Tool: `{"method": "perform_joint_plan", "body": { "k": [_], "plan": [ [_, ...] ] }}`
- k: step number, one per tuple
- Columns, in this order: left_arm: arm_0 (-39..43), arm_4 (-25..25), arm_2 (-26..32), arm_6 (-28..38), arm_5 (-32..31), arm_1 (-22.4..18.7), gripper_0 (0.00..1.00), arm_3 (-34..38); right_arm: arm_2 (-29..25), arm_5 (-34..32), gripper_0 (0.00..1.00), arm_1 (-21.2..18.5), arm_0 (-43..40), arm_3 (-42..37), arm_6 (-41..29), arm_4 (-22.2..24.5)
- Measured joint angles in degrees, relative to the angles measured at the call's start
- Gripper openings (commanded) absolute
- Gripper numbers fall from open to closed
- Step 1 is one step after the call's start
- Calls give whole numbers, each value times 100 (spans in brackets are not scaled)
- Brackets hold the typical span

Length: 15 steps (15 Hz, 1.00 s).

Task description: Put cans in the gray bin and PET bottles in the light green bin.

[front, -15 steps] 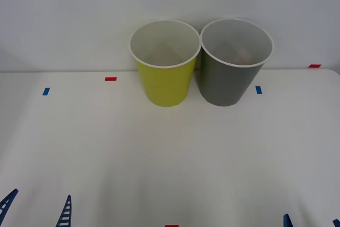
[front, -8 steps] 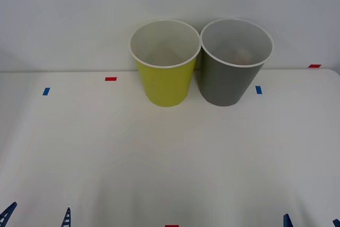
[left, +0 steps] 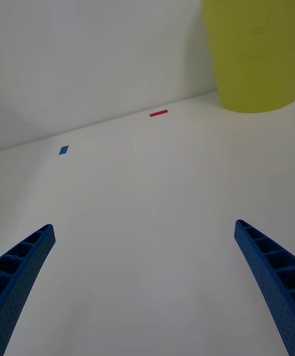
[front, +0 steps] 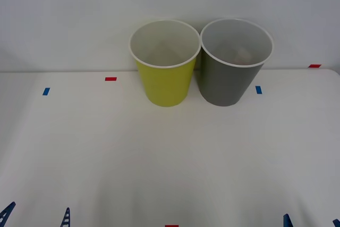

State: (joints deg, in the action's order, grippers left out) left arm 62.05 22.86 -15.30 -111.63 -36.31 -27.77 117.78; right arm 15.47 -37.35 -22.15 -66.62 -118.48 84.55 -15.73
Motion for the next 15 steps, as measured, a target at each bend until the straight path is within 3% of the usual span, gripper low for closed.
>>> {"method": "perform_joint_plan", "body": {
  "k": [15],
  "plan": [
    [0,0,0,0,0,0,100,0,0,0,100,0,0,0,0,0]
  ]
}}
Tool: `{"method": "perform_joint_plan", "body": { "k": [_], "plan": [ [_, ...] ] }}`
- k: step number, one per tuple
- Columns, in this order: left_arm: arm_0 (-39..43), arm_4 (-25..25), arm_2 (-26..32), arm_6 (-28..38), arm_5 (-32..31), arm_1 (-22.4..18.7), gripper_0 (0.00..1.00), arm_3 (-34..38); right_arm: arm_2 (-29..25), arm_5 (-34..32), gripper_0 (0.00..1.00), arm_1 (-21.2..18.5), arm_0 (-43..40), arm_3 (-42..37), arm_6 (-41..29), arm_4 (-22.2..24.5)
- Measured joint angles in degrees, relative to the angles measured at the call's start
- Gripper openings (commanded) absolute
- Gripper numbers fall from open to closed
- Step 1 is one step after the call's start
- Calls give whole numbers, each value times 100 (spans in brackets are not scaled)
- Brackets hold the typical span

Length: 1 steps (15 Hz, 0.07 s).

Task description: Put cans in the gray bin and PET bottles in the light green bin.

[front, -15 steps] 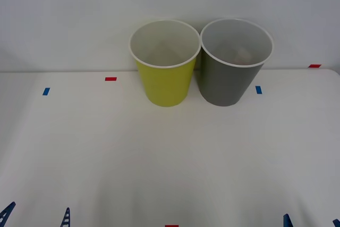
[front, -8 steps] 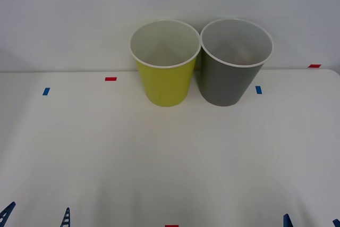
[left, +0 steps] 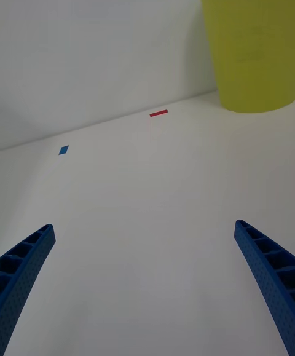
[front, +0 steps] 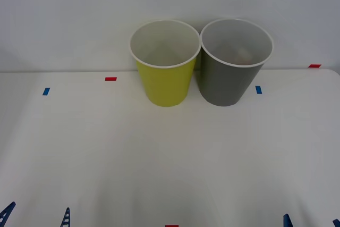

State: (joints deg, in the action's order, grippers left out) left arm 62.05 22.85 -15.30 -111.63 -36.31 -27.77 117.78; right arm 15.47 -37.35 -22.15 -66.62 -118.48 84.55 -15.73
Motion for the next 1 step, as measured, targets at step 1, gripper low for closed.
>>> {"method": "perform_joint_plan", "body": {
  "k": [1],
  "plan": [
    [0,0,0,0,0,0,100,0,0,0,100,0,0,0,0,0]
  ]
}}
